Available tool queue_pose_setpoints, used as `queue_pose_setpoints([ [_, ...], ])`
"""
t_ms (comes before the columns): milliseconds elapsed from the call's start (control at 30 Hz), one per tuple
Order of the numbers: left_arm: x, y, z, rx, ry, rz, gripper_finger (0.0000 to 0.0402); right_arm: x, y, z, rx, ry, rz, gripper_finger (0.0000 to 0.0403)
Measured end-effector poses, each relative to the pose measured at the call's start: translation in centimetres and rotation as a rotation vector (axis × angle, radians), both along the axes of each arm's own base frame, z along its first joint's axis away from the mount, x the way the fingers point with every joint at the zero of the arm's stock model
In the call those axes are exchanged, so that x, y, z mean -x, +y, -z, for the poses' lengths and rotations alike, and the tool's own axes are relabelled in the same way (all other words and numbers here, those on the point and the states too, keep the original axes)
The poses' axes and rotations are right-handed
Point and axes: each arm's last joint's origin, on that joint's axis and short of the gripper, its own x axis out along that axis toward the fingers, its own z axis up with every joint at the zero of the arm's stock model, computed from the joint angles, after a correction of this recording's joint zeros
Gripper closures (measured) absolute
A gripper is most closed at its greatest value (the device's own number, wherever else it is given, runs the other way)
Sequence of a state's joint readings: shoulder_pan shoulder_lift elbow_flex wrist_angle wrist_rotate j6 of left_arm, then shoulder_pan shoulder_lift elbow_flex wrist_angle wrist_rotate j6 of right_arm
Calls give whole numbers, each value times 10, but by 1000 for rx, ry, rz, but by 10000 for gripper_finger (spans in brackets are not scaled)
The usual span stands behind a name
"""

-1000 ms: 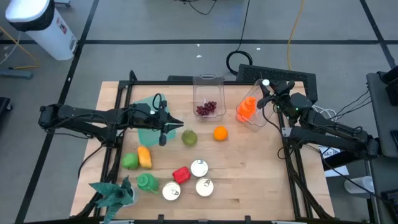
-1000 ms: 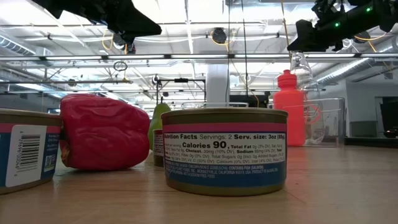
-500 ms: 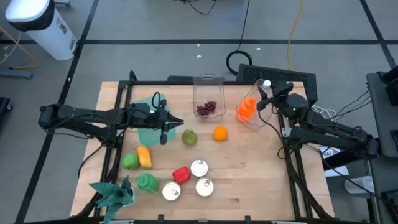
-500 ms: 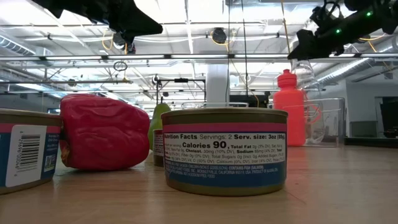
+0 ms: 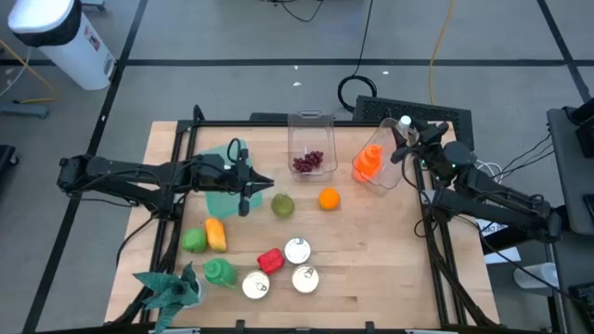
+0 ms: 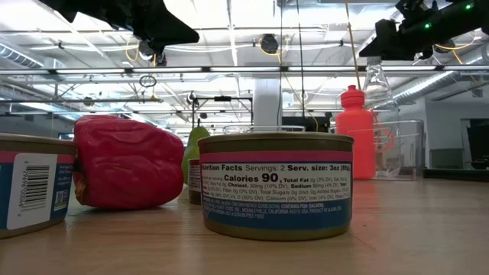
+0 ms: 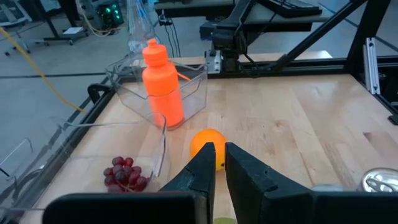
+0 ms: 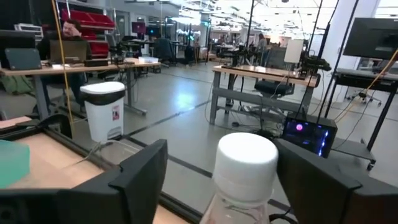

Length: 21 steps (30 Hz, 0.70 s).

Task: Pick & Place Food Item
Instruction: Put the transparent water bottle into the right transparent bin, then put the green pear into the left transparent bin

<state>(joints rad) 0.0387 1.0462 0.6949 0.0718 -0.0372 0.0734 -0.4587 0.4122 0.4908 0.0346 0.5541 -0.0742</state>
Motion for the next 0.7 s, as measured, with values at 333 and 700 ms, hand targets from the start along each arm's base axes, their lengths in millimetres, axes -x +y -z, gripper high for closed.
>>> queue_pose_setpoints([
  [333,0,-1,2,16,19,33,362,7,2,-19,61,-14,55,34],
  [700,1,-1,1,20,15,24,362,6,15,-87,149,-174,-383,43],
])
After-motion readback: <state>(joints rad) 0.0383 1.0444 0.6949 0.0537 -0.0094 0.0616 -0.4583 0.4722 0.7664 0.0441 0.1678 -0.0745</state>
